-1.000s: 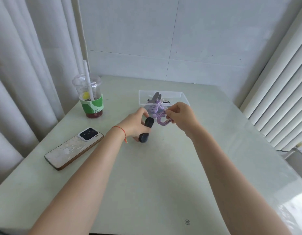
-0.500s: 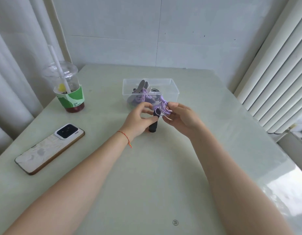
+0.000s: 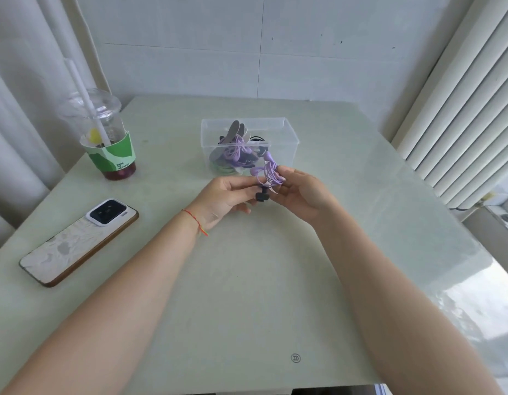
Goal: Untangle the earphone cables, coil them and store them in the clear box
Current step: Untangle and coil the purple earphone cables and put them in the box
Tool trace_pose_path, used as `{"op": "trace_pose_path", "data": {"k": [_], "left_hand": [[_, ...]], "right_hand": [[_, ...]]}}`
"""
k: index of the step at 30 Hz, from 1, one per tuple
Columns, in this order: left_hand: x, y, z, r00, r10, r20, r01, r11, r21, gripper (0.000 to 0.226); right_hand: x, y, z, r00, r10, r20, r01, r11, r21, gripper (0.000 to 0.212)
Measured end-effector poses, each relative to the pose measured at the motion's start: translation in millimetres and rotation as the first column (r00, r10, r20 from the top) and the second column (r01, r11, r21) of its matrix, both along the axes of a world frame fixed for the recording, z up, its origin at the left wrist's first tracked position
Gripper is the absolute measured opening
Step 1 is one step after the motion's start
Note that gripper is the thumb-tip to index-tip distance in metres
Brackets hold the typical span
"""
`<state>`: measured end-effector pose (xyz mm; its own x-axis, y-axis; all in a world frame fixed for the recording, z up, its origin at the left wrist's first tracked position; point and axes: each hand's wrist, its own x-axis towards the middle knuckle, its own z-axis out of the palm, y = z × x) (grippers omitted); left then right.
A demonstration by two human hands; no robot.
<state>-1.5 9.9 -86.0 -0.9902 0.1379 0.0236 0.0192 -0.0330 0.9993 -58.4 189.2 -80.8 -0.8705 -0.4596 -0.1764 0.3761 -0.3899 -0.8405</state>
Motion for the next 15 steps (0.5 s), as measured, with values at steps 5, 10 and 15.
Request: {"op": "trace_pose_path", "data": {"k": [5,10,15], "left_hand": [[0.1,2.5,1.2,0.992,0.126,-0.012,-0.127,0.99,-0.064,0.016],[0.8,5.8,3.8,0.982,0.187,0.01,-0.185,0.98,-0.066,0.01],[0.7,3.3,5.2,0.978,0.21,-0.008,-0.21,0.974,-0.088,0.004]], "right_hand": [[3.5,-1.1,3.3,1.0,0.019,0.014,-0.019,1.0,-0.009,0.013],[5.2,3.1,10.9,0.999,-0.002,0.042,0.005,0.998,-0.059,0.014],[5.7,7.3,15.5,0.997,0.054,-0.057,-0.059,0.993,-0.098,0.014]]}}
